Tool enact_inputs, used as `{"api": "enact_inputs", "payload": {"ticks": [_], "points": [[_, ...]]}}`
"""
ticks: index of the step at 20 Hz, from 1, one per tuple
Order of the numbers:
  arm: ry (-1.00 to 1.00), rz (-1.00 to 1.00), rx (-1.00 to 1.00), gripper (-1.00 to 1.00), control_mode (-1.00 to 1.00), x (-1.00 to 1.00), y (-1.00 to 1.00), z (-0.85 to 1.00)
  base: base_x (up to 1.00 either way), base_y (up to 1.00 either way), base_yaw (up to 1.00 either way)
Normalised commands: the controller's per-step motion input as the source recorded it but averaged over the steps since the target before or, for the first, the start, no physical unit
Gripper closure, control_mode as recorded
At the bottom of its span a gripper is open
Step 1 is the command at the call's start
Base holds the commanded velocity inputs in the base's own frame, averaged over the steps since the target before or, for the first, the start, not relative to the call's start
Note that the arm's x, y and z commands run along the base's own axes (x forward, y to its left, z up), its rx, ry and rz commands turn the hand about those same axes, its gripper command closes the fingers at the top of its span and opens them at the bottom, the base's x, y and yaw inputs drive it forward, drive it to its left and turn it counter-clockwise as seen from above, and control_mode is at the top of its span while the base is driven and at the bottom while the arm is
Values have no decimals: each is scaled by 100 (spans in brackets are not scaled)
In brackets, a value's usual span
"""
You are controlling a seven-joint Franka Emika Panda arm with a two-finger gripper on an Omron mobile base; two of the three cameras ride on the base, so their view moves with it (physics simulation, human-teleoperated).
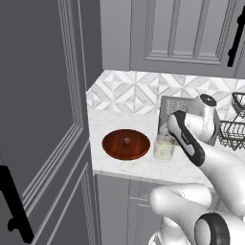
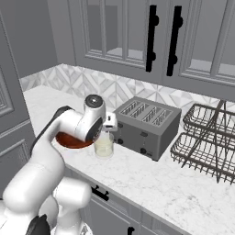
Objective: Grab a lemon wedge from the fridge and one ice cube from the ice bowl, and put them in the glass of lemonade.
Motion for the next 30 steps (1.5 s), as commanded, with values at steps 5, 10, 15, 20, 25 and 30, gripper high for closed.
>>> {"api": "enact_inputs", "payload": {"ticks": [5, 10, 15, 20, 25, 30], "points": [[-2, 0, 8, -100, -100, -61, 0, 44, 0, 0, 0], [5, -5, 3, -100, -100, -93, 3, 47, 0, 0, 0], [34, -21, -9, -100, -100, -59, 28, 55, 0, 0, 0], [0, -17, -2, -100, -100, -77, 28, 1, 0, 0, 0], [-13, -1, 0, -100, -100, -49, 11, 0, 0, 0, 0], [0, 0, 0, -100, -100, 0, 0, 0, 0, 0, 0]]}}
